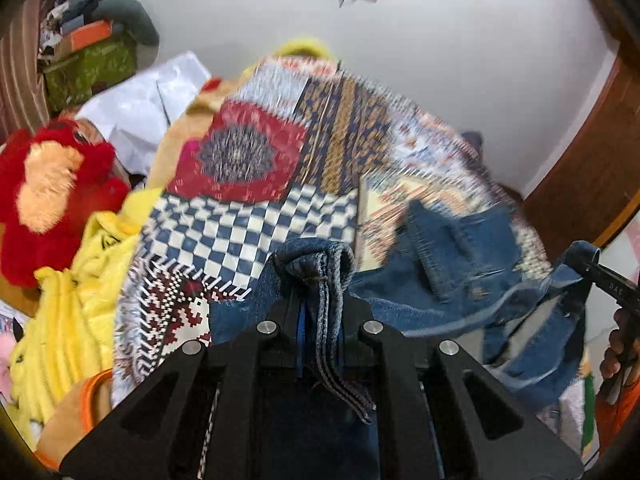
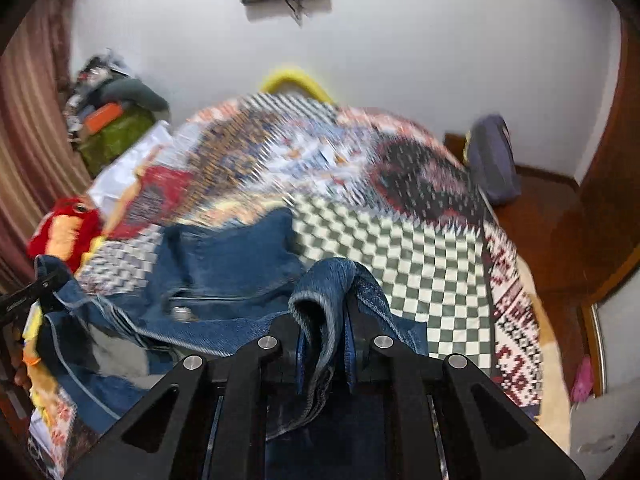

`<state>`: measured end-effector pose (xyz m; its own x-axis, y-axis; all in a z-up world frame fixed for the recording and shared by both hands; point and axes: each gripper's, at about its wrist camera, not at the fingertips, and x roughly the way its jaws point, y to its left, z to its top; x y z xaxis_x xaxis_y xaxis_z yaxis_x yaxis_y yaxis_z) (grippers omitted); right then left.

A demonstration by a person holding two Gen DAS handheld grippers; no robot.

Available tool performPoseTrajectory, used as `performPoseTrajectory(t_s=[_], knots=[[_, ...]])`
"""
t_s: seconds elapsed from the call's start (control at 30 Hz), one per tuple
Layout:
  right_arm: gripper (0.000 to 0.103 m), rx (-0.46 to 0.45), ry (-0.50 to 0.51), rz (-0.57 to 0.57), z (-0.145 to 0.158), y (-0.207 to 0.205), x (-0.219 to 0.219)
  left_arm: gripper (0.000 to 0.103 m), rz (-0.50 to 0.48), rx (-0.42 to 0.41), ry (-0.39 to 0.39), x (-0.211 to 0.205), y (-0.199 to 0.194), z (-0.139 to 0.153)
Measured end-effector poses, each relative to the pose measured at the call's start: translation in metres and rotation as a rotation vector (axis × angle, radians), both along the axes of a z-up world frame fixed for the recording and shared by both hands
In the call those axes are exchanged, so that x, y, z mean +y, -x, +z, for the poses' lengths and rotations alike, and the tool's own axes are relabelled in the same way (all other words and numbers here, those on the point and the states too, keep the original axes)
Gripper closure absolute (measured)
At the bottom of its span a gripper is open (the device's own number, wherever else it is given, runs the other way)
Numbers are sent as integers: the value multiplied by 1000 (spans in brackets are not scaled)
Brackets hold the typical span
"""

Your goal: Fold large clothes

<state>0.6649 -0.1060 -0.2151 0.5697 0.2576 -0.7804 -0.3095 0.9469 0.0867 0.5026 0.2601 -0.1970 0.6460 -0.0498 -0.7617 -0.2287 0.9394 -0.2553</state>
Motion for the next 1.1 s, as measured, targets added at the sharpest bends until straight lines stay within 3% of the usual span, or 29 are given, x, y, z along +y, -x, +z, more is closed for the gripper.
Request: performPoseTrajectory(t_s=[0.13, 0.27, 0.5, 0.63, 0.77, 0.93, 0.97, 1.03, 1.1], knots=[[90, 103, 9, -28, -51, -25, -4, 91, -8, 82, 0, 0, -15, -40], [90, 142, -3, -25, -76, -31, -10, 87, -31, 130, -8, -4, -19, -65], [90, 192, -124, -9, -55, -36, -30, 84, -34, 141, -13, -4, -15, -67], [90, 240, -255, -29, -35, -37, -52, 81, -57, 131, -99, -12, -8, -57], [90, 251, -284, -21, -20, -35, -59, 78, -74, 162, -123, -14, -9, -59], [90, 206, -251, -38, -2, -27, -61, 77, -64, 197, -119, -12, -13, -66], [90, 175, -212, -65, 3, -27, -63, 78, -51, 209, -118, -11, -13, -67], [90, 11, -11, -217, 26, -21, -78, 78, -32, 219, -103, -9, -12, -66], [90, -38, 8, -267, 43, -18, -102, 78, -31, 197, -134, -10, -8, -54]])
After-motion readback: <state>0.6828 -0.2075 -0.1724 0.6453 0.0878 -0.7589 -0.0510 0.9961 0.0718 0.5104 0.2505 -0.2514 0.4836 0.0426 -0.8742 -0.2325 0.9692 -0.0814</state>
